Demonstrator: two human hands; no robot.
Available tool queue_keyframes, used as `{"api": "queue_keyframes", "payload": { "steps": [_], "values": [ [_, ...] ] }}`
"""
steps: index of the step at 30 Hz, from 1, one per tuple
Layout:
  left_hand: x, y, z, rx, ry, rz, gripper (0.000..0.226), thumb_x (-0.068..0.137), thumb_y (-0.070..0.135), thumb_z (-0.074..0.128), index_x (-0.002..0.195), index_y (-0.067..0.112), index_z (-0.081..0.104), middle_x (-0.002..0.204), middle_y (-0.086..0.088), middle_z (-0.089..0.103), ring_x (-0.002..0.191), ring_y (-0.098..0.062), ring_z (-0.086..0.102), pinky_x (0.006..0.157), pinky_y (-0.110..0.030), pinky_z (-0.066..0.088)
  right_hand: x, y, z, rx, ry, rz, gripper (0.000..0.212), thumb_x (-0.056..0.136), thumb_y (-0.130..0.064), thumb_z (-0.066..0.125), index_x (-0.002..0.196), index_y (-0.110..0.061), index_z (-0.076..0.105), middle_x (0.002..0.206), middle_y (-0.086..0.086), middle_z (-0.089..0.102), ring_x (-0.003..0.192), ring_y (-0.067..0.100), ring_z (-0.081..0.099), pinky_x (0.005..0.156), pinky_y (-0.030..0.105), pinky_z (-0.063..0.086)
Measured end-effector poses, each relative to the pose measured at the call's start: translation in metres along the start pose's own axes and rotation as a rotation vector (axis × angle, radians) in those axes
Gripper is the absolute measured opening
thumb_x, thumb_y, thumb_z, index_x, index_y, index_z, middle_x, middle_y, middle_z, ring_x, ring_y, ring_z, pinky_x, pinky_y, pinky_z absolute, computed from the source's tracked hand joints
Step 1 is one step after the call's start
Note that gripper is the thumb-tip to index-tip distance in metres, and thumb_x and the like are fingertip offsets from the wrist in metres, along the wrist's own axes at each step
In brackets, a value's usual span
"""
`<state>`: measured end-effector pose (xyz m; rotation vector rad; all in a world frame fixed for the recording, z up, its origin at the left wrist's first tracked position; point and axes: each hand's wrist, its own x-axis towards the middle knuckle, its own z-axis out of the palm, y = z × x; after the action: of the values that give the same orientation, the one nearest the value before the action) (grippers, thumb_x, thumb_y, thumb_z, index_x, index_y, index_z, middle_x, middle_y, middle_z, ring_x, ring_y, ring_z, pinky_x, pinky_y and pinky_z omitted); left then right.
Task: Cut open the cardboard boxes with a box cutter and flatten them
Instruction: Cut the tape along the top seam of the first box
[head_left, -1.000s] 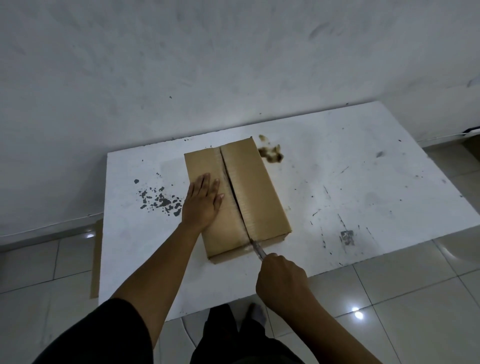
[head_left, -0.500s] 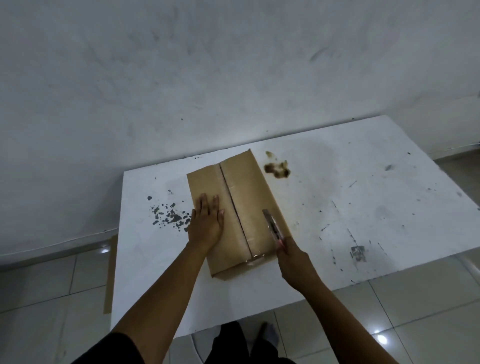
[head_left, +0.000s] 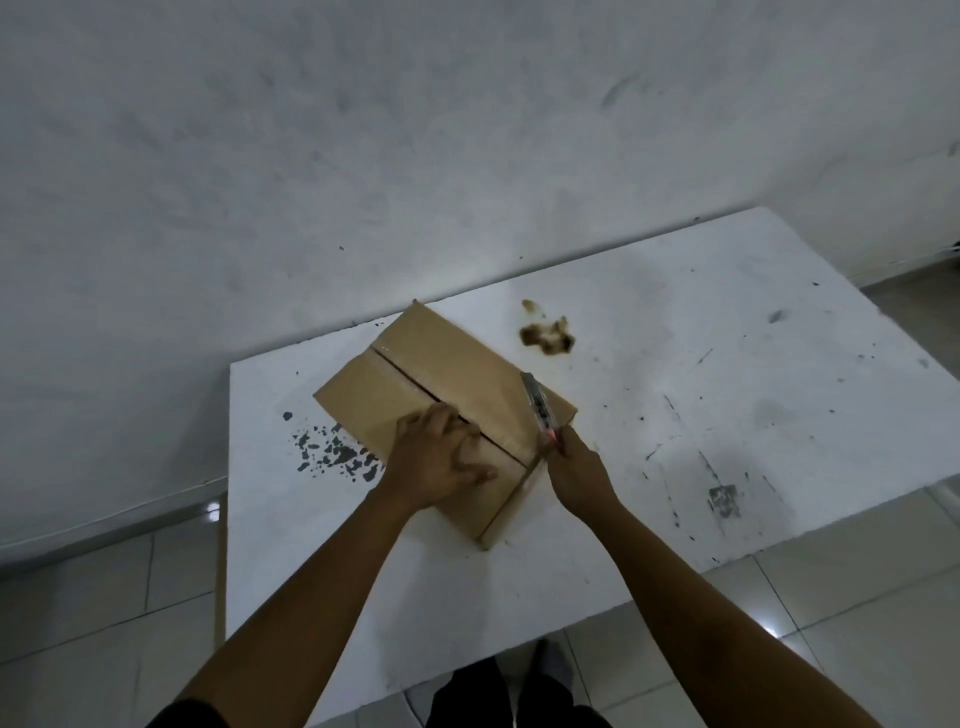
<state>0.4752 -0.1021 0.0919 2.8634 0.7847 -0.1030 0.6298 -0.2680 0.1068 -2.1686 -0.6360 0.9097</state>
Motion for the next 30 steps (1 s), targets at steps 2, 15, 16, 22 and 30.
{"api": "queue_keyframes", "payload": {
  "steps": [2,15,16,22,30],
  "values": [
    [0.005,0.000,-0.008,0.036,-0.011,0.023,0.087,0.065,0.094,0.038,0.123,0.034,0.063,0.140,0.001,0.050,0.134,-0.019,0.041,0.103,-0.044,0.027,0.005,0.006,0.001,0.014,-0.009,-0.007,0.024,0.106,-0.040,0.039,0.097,-0.021,0.051,0.086,0.007,0.063,0.081,0.024,0.061,0.073,0.037,0.046],
    [-0.001,0.013,-0.002,0.170,-0.131,0.063,0.108,0.064,0.097,0.031,0.140,0.022,0.047,0.148,-0.003,0.041,0.136,-0.024,0.037,0.100,-0.044,0.031,0.014,0.010,-0.002,-0.003,-0.075,-0.028,0.031,0.106,-0.040,0.039,0.113,-0.014,0.055,0.104,0.014,0.066,0.098,0.032,0.063,0.087,0.046,0.050],
    [0.002,0.014,-0.007,0.189,-0.147,0.066,0.107,0.063,0.097,0.032,0.139,0.024,0.047,0.148,-0.003,0.040,0.135,-0.024,0.036,0.098,-0.044,0.029,0.013,0.010,-0.003,0.001,-0.073,-0.027,0.032,0.106,-0.040,0.039,0.113,-0.013,0.055,0.105,0.015,0.066,0.098,0.032,0.063,0.087,0.047,0.050],
    [0.027,0.023,-0.031,0.218,-0.177,0.079,0.108,0.047,0.092,0.049,0.130,0.022,0.052,0.148,-0.003,0.041,0.126,-0.026,0.045,0.096,-0.044,0.033,0.013,0.011,-0.001,-0.004,-0.054,-0.020,0.027,0.106,-0.037,0.037,0.104,-0.016,0.053,0.096,0.009,0.064,0.089,0.027,0.061,0.076,0.038,0.048],
    [0.045,0.042,-0.038,0.048,-0.307,0.241,0.042,0.063,0.060,0.064,0.095,0.033,0.064,0.115,0.007,0.059,0.113,-0.019,0.050,0.091,-0.036,0.035,0.013,0.007,0.002,-0.007,-0.039,-0.039,0.028,0.107,-0.038,0.034,0.106,-0.015,0.051,0.092,0.006,0.061,0.080,0.021,0.058,0.066,0.032,0.045]
  ]
}}
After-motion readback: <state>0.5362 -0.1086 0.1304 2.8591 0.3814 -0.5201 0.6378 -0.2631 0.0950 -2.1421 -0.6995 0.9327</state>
